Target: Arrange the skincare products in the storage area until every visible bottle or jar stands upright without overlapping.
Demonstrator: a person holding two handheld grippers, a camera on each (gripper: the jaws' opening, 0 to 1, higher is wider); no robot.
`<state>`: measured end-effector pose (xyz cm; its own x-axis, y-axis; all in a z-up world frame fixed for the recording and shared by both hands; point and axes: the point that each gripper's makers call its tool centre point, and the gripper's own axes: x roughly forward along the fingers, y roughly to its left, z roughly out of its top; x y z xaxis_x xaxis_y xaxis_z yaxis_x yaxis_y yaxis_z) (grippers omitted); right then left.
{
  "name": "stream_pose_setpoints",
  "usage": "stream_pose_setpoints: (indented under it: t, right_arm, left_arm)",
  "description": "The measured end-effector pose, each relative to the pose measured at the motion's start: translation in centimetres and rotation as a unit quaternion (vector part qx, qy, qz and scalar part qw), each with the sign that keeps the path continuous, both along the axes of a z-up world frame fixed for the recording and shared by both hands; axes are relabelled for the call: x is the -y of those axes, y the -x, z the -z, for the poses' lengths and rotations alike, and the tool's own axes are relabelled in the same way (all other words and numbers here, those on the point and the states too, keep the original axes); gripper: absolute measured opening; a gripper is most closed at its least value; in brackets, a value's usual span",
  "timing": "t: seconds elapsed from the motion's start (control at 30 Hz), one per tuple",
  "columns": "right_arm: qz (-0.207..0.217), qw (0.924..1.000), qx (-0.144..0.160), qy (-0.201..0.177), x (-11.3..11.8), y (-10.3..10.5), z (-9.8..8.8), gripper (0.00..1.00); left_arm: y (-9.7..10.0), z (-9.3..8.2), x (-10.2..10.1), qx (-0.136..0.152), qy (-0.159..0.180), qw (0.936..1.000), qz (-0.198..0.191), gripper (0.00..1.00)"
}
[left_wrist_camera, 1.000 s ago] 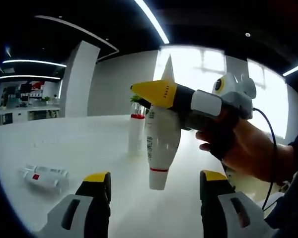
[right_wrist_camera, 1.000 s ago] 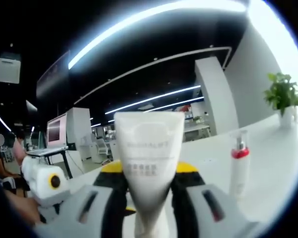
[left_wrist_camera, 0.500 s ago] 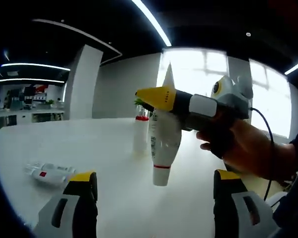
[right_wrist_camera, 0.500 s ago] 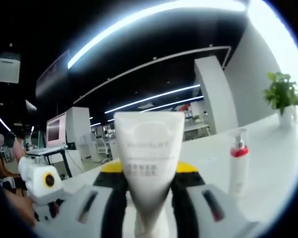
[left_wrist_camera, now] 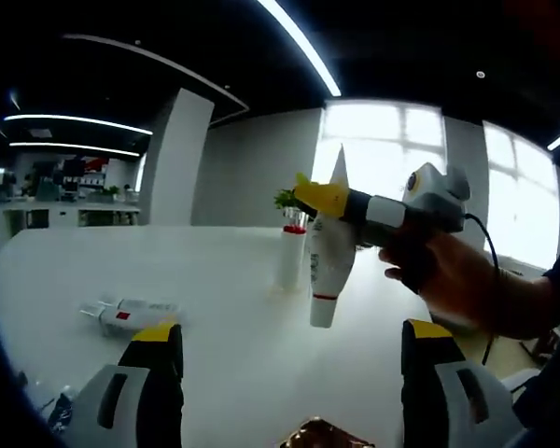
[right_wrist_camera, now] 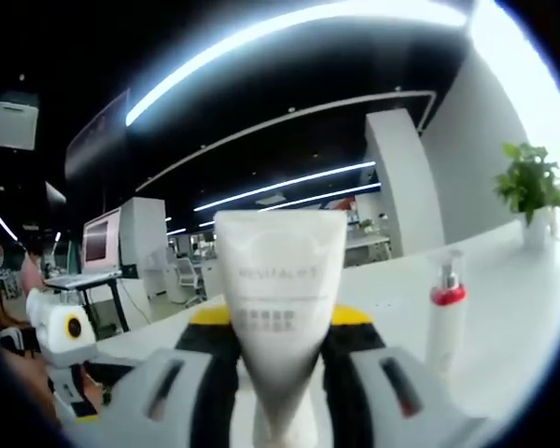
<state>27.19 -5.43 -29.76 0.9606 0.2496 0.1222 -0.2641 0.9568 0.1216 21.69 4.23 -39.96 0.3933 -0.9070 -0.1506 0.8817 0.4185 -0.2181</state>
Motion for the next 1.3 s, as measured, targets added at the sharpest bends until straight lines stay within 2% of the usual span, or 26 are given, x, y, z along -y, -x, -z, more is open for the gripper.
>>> stream_pose_setpoints:
  t: [0.33, 0.5, 0.63, 0.73, 0.93, 1.2, 1.3]
  right_arm:
    - [0.036, 0.9993, 0.001, 0.008, 1.9, -1.4, 0.3, 0.33]
    - [0.054, 0.9985, -0.006, 0.012, 2.8, -2.3, 1.0, 0.33]
    - [0.071, 0.9973, -0.012, 0.015, 3.5, -3.2, 1.8, 0.33]
    - [0.084, 0.9960, -0.008, 0.028, 3.7, -3.6, 2.0, 0.33]
    - [0.112, 0.9933, -0.006, 0.026, 5.0, -4.6, 2.4, 0.33]
    - [0.132, 0.9909, 0.000, 0.026, 6.2, -6.3, 2.7, 0.33]
    - [0.136, 0.9905, -0.003, 0.018, 6.4, -6.6, 2.9, 0.32]
  left_arm:
    - [-0.2, 1.0, -3.9, 0.000, -0.009, 0.9995, -0.030, 0.99]
    - [0.2, 0.8, -5.1, 0.000, -0.006, 0.9994, -0.035, 0.98]
    - [0.8, 0.9, -5.6, -0.007, -0.007, 0.9994, -0.034, 0.98]
    - [1.2, 0.5, -6.0, 0.000, -0.004, 0.9994, -0.035, 0.97]
    - [1.6, -0.3, -6.6, 0.006, 0.005, 0.9993, -0.037, 0.97]
    - [2.0, -0.1, -6.6, 0.004, 0.003, 0.9996, -0.028, 0.95]
    - [2.4, -0.7, -6.5, 0.008, 0.008, 0.9996, -0.025, 0.95]
